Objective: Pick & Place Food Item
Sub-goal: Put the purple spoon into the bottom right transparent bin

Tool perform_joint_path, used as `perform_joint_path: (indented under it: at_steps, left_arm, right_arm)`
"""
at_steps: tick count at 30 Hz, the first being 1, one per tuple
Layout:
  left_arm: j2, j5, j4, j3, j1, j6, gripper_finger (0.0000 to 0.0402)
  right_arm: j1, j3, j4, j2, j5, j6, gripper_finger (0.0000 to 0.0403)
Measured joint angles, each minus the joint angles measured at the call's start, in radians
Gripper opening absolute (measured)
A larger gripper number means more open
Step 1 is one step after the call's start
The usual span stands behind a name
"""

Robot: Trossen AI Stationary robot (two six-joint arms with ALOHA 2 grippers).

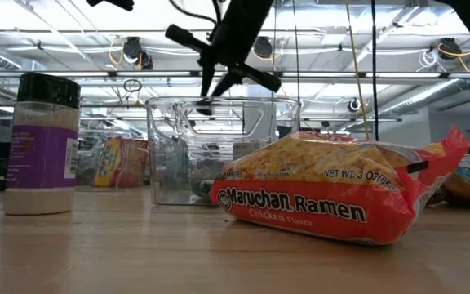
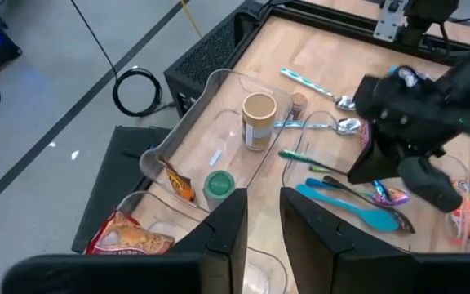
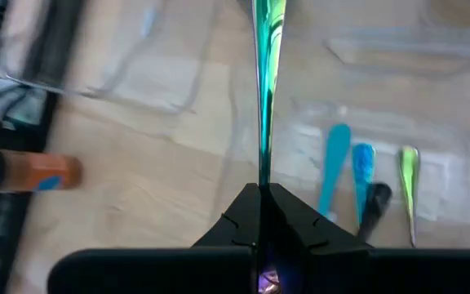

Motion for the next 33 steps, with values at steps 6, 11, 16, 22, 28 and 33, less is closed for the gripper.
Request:
perform_joint_path:
  at_steps: [6,11,16,22,28,33]
  left_arm:
    - [0.0,0.0,-0.007,0.0,0.001,0.004,0.0081]
    - [0.005,-0.001,-0.004,-0.001,0.001,0.004,0.0081]
    - [0.005,-0.001,0.009,-0.034,0.001,0.004,0.0081]
    - [0.004,0.0,0.012,-0.091,0.001,-0.006,0.0081]
    - [0.005,0.04,0.038,-0.134,0.001,-0.017,0.0081]
    - [0.005,0.082,0.056,-0.136,0.001,-0.02,0.0081]
  right_arm:
    - [-0.005,0.001,-0.03,0.031,-0.042,0.054,0.0]
    - [-0.006,0.004,-0.042,0.051,-0.077,0.088,0.0]
    - [-0.004,-0.002,-0.072,0.078,-0.132,0.11,0.0]
    - [-0.005,-0.001,-0.074,0.087,-0.141,0.111,0.0]
    - [-0.017,-0.001,-0.11,0.086,-0.156,0.111,0.0]
    - [-0.017,-0.014,-0.103,0.086,-0.171,0.113,0.0]
